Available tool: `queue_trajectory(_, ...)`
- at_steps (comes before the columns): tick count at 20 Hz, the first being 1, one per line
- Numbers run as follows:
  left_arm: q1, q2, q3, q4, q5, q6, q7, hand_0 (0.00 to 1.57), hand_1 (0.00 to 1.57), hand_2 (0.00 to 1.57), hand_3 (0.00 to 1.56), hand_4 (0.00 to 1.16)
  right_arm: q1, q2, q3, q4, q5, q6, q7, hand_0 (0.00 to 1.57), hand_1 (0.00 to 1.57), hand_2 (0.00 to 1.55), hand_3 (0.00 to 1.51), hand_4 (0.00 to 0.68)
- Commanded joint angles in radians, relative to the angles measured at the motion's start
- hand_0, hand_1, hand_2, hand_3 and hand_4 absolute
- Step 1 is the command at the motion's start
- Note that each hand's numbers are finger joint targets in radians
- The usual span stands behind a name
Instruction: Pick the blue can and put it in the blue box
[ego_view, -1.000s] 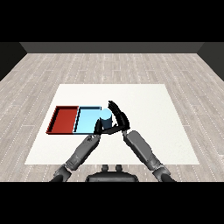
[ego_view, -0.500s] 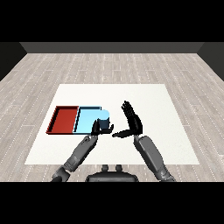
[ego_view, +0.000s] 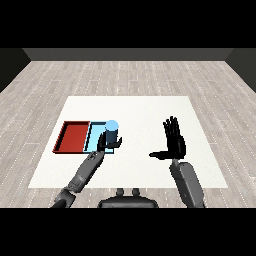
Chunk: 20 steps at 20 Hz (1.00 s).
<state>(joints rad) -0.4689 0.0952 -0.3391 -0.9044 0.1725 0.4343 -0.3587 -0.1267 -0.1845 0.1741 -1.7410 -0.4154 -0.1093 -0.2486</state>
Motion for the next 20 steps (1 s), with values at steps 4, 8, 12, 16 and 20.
queue_trajectory(4, -0.064, 0.133, 0.154, 0.172, 0.032, -0.053, 0.039, 1.57, 1.57, 1.57, 1.50, 1.12, 0.078, -0.016, -0.063, -0.019, -0.011, 0.013, -0.021, 0.00, 0.00, 0.00, 0.00, 0.000)
queue_trajectory(8, -0.121, 0.198, 0.218, 0.332, 0.046, -0.099, 0.073, 1.57, 1.57, 1.57, 1.50, 1.09, 0.068, -0.039, -0.079, 0.007, 0.006, 0.023, -0.008, 0.00, 0.00, 0.00, 0.00, 0.000)
queue_trajectory(12, -0.213, 0.164, 0.226, 0.499, -0.005, -0.068, 0.103, 1.57, 1.57, 1.57, 1.50, 1.06, 0.046, 0.003, -0.080, 0.011, 0.029, -0.017, -0.003, 0.00, 0.00, 0.00, 0.00, 0.000)
queue_trajectory(16, -0.300, 0.199, 0.220, 0.674, -0.045, -0.060, 0.170, 1.57, 1.57, 1.55, 1.40, 0.99, 0.079, 0.008, -0.091, 0.063, 0.009, 0.021, -0.045, 0.00, 0.00, 0.00, 0.00, 0.000)
queue_trajectory(20, -0.327, 0.144, 0.187, 0.759, -0.096, -0.024, 0.223, 1.57, 1.57, 1.50, 1.38, 0.99, 0.004, 0.006, -0.139, 0.172, -0.008, 0.042, -0.054, 0.00, 0.00, 0.00, 0.00, 0.000)
